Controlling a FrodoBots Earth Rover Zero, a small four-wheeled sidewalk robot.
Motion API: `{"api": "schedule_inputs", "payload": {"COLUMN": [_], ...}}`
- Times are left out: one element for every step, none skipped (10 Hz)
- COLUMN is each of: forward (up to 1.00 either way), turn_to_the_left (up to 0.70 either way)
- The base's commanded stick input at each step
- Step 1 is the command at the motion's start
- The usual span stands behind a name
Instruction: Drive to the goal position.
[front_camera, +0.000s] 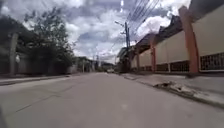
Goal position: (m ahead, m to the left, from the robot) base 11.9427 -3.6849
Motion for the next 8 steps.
{"api": "schedule_inputs", "payload": {"forward": [0.50,0.50,0.50,0.50,0.50,0.50,0.50,0.50], "turn_to_the_left": [0.00,0.00,0.00,0.00,0.00,0.00,0.00,0.00]}}
